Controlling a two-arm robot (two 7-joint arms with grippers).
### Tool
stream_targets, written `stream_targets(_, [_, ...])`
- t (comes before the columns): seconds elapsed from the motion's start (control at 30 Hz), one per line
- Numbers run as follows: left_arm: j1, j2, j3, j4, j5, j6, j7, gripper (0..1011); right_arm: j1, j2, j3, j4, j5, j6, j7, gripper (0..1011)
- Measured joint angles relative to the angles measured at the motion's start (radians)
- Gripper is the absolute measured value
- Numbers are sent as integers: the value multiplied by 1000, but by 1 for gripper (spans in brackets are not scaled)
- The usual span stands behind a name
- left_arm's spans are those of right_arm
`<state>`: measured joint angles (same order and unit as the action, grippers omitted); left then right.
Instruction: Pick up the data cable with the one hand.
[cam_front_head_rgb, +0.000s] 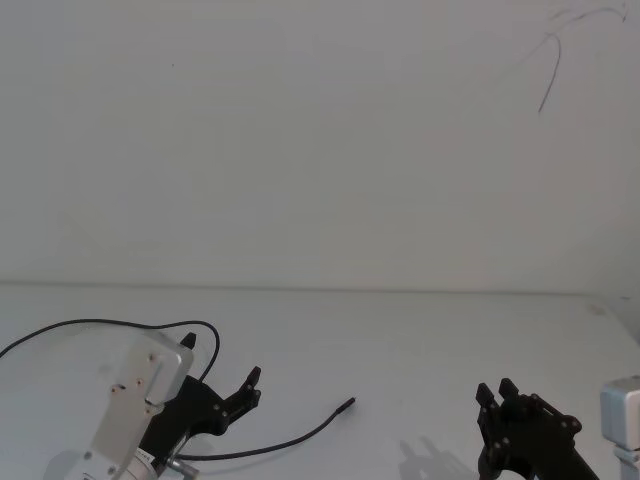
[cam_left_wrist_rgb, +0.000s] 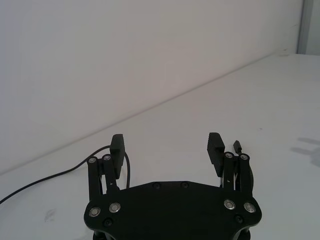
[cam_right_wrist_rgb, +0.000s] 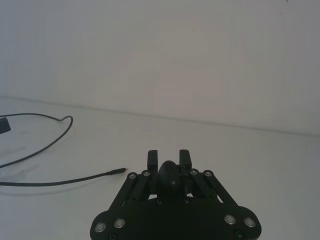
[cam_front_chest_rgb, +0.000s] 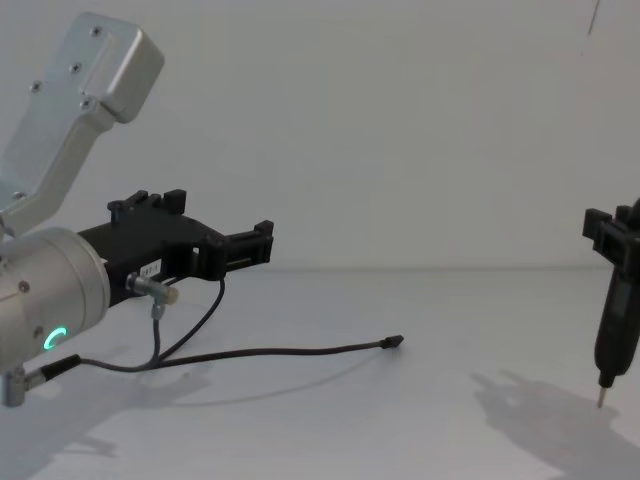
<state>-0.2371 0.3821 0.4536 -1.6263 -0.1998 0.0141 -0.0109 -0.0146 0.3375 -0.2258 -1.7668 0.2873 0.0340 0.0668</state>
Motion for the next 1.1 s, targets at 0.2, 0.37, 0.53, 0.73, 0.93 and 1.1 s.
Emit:
stream_targets(0.2, [0, 0, 0, 0, 0, 0, 0, 1001, 0, 0, 0, 0, 0, 0, 0, 251])
stream_targets(0.37, [0, 0, 0, 0, 0, 0, 0, 1001, 0, 0, 0, 0, 0, 0, 0, 251])
stream_targets(0.53, [-8, -1, 0, 7, 0, -7, -10, 1001, 0, 0, 0, 0, 0, 0, 0, 251])
stream_targets(0.73, [-30, 0, 2, 25, -7, -25, -51, 1001, 0, 0, 0, 0, 0, 0, 0, 251])
stream_targets(0.93, [-61, 9, 6, 47, -30, -42, -120, 1001, 0, 0, 0, 0, 0, 0, 0, 251])
stream_targets(1.1, [-90, 22, 8, 70, -60, -54, -201, 1001, 0, 0, 0, 0, 0, 0, 0, 251])
